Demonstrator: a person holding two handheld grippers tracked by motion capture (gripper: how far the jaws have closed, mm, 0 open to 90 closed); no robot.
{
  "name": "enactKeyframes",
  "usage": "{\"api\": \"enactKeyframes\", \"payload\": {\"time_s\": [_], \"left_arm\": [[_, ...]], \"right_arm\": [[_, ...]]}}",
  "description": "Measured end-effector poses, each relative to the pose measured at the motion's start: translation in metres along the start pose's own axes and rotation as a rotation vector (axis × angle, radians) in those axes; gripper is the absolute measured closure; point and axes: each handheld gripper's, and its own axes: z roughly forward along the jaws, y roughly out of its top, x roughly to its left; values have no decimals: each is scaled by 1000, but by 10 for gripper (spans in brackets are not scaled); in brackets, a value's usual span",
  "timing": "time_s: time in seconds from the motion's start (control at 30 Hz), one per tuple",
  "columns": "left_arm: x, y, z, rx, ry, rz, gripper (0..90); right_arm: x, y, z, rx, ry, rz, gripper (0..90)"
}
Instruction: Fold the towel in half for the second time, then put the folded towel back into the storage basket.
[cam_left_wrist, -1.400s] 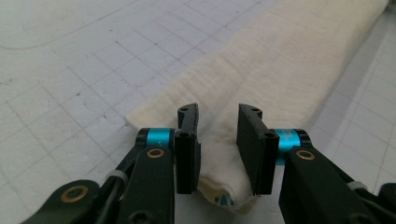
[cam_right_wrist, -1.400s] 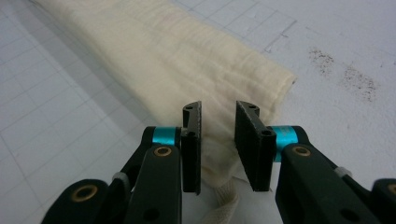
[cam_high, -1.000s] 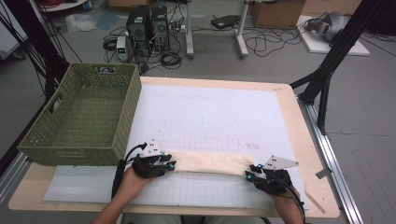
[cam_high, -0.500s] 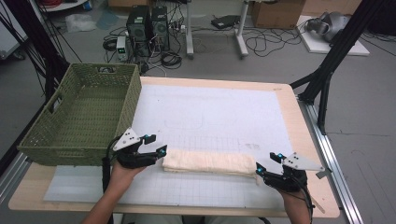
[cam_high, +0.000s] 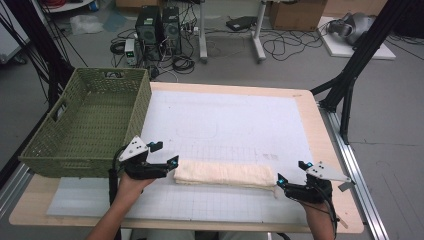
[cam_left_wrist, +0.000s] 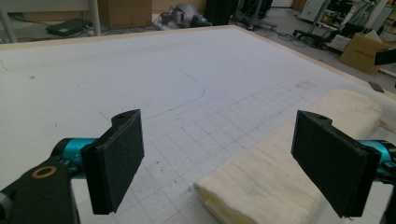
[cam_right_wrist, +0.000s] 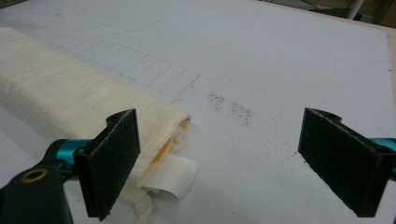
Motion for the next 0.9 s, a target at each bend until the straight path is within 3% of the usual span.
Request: {"api": "enactKeyframes", "payload": {"time_s": [0.53, 0.9], "left_arm": [[1, -1, 1, 7, -4, 14, 175], [2, -2, 0, 3, -15, -2, 184]], "right_arm": [[2, 0, 2, 29, -5, -5, 119], [1, 0, 2, 30, -14, -3, 119]]}}
